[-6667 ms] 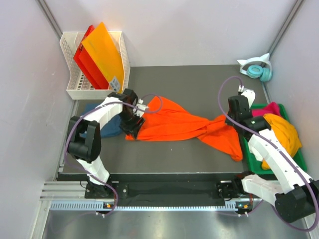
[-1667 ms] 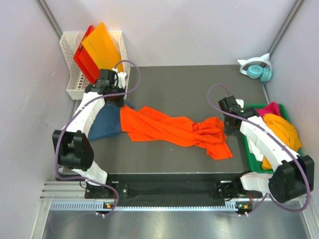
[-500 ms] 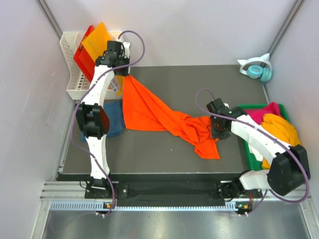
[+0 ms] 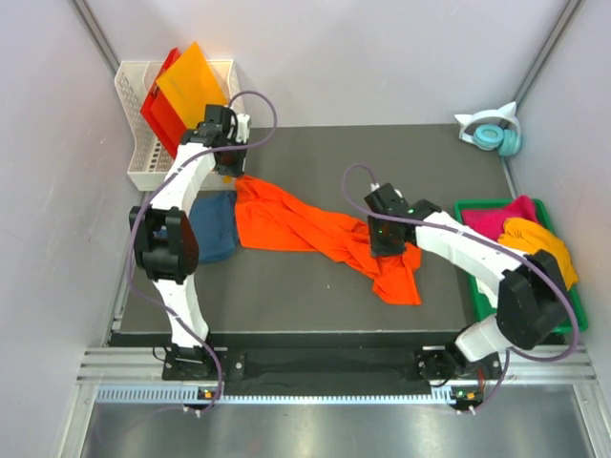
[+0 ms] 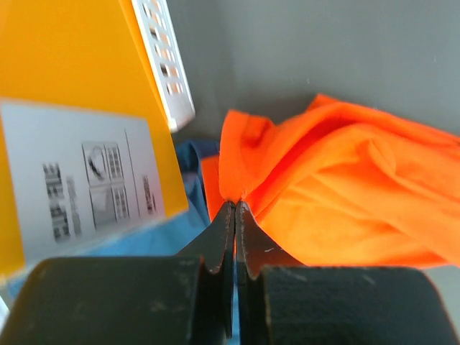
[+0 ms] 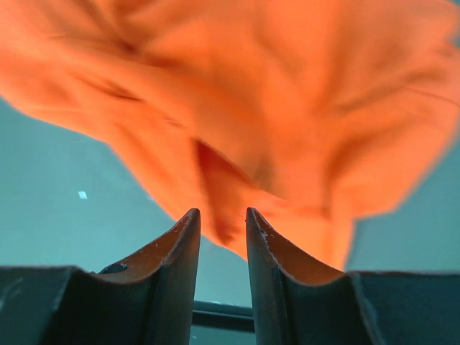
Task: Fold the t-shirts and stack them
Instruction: Flatten the tshirt out
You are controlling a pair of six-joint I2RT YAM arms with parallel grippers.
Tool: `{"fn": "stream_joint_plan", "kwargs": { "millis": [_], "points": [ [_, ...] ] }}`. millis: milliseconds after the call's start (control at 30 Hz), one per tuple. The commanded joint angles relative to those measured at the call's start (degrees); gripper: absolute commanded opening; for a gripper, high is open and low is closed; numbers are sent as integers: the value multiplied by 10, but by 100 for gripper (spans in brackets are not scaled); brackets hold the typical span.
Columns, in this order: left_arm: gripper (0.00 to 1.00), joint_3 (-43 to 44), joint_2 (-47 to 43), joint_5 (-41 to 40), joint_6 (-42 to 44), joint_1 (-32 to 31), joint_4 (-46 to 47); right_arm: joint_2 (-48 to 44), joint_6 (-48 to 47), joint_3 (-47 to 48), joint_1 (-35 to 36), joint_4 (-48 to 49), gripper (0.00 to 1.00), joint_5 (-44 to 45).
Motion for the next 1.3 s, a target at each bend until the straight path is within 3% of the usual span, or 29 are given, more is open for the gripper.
{"fn": "stream_joint_plan", "kwargs": {
  "millis": [0,400,833,1267],
  "points": [
    [0,-25,-61,15,7,2,34,30,6,47,35,51,33,0],
    [0,-55,-89,18,12,2,33,113,8,66,36,81,32,22],
    [0,-80,-103,21,16,2,29,16,18,52,27,43,33,131],
    [0,-87,-103,20,16,2,25,-33,24,-26,2,27,34,163]
  ]
}}
